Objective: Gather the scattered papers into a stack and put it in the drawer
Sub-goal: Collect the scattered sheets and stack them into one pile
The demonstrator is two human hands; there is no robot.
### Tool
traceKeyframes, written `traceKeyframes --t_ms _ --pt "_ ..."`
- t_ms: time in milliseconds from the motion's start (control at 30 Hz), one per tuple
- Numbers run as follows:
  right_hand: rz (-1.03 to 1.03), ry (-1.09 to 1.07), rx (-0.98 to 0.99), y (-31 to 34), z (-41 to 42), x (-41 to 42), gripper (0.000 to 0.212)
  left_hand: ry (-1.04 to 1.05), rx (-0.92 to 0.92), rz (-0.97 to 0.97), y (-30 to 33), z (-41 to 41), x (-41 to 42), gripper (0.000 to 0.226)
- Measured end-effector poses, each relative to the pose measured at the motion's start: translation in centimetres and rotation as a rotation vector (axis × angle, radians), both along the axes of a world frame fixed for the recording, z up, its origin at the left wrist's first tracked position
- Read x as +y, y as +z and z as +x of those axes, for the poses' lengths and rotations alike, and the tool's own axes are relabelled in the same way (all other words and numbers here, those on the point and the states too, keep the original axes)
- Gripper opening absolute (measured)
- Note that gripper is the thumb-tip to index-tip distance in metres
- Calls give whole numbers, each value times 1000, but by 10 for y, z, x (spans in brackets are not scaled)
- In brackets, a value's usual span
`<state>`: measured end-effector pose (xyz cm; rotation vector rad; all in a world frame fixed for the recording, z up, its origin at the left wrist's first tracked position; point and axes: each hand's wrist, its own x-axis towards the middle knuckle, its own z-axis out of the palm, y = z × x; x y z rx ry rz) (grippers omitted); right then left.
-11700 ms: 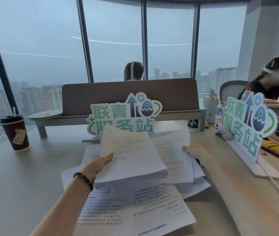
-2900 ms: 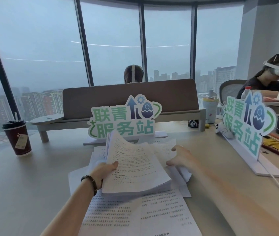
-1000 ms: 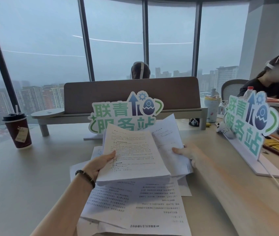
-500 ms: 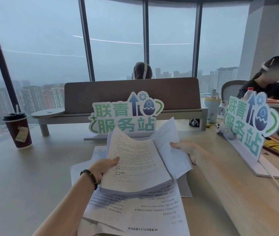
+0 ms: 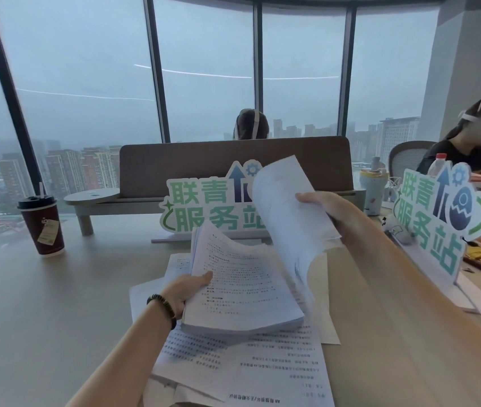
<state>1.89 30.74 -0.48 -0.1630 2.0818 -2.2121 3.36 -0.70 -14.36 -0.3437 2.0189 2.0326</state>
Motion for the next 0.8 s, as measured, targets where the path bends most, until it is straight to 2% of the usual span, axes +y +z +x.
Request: traceKeyframes --t_ms 167,333,433,500,600,800 --pt "-137 127 -56 -2 5 1 36 -5 38 17 -1 -2 -5 32" --pt "39 -41 -115 -60 -9 -3 34 -9 79 70 4 0 -7 50" --pt "143 -49 -186 -93 -15 -5 39 -17 98 81 7 -1 -5 53" --pt "188 -52 -230 -106 -15 -8 32 -51 101 92 6 -2 -6 56" --pt "213 -99 -214 -119 -16 -17 18 -54 74 129 7 2 -4 40" --pt "182 -209 -189 -131 -23 -22 12 -25 25 147 2 0 -3 29"
